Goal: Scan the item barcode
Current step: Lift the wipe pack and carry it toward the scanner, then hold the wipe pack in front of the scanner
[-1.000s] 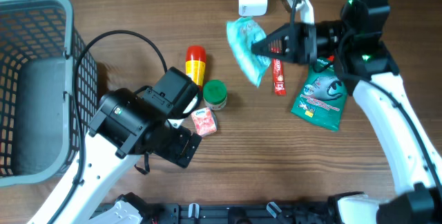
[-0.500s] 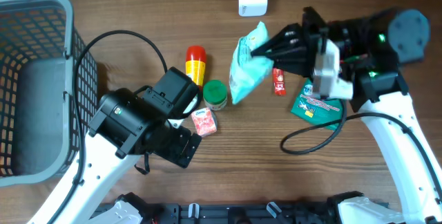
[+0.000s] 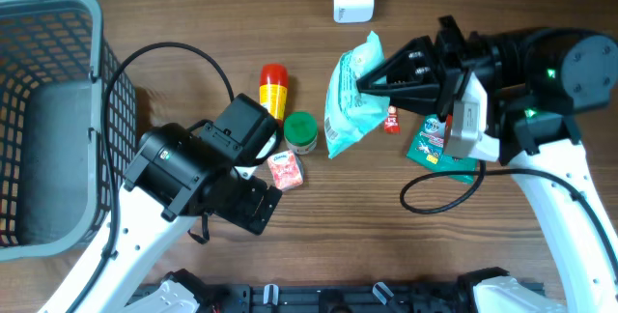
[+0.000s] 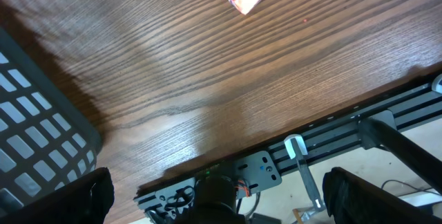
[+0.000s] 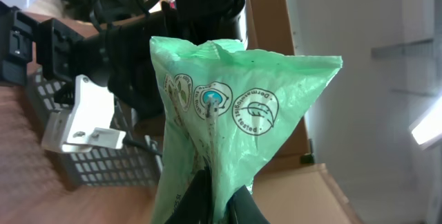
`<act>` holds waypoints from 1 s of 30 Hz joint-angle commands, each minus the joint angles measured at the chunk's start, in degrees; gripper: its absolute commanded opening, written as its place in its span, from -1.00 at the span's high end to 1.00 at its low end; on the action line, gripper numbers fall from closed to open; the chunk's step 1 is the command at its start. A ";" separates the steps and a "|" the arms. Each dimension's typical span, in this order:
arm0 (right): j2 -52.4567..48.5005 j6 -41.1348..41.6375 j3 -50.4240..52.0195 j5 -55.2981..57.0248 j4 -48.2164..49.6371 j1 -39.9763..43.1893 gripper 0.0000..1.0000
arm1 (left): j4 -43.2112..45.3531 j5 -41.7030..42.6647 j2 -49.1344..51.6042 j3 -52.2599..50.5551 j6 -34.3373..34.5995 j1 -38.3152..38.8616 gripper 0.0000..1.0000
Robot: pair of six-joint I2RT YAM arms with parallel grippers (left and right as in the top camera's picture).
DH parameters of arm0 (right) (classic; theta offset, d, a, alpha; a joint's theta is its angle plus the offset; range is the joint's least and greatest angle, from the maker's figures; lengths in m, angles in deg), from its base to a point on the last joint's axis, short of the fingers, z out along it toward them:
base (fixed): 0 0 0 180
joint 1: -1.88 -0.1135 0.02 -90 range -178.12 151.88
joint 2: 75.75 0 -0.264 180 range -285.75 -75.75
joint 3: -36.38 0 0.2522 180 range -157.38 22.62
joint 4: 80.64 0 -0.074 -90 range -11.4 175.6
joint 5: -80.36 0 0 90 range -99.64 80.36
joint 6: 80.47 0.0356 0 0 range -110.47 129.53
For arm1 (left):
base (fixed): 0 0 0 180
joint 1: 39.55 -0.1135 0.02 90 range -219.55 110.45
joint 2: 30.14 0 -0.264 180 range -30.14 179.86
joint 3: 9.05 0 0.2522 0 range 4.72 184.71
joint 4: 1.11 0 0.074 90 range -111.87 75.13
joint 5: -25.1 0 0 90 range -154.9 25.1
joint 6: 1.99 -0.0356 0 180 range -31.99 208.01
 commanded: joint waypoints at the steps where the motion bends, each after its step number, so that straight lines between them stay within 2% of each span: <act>1: 3.30 -2.38 -0.90 -3.54 -0.66 -0.39 0.91 | -0.02 0.31 -0.42 0.07 0.37 -0.15 -1.00; 3: 3.26 0.11 -0.90 -3.32 -7.15 -0.31 0.91 | -0.02 0.31 -0.42 0.07 0.39 -0.15 -1.00; 5: 3.08 4.92 -0.90 -0.17 -18.95 0.35 0.91 | -0.02 0.31 -0.42 0.07 0.37 -0.15 -1.00; 8: 1.86 9.97 -0.87 17.22 -42.38 0.57 0.91 | -0.02 0.31 -0.42 0.07 0.37 -0.15 -1.00; 12: -1.18 24.44 -0.87 27.54 -50.56 0.57 0.92 | -0.02 0.31 -0.42 0.07 0.37 -0.15 -1.00; 13: -2.05 27.12 -0.87 31.17 -51.21 0.57 0.91 | -0.04 0.31 -0.42 0.07 0.39 -0.15 -1.00; 18: -10.78 53.79 -0.87 62.73 -48.09 0.57 0.91 | -0.02 0.31 -0.42 0.07 0.39 -0.15 -1.00; 20: -16.55 62.77 -0.90 70.47 -45.29 0.57 0.91 | -0.02 0.31 -0.42 0.07 0.37 -0.15 -1.00; 26: -36.98 74.86 -3.17 71.67 -27.19 0.59 0.91 | -0.02 0.31 -0.42 0.07 0.37 -0.15 -1.00; 30: -47.21 77.57 -11.69 72.70 -25.40 0.57 0.91 | -0.02 0.31 -0.42 0.07 0.39 -0.15 -1.00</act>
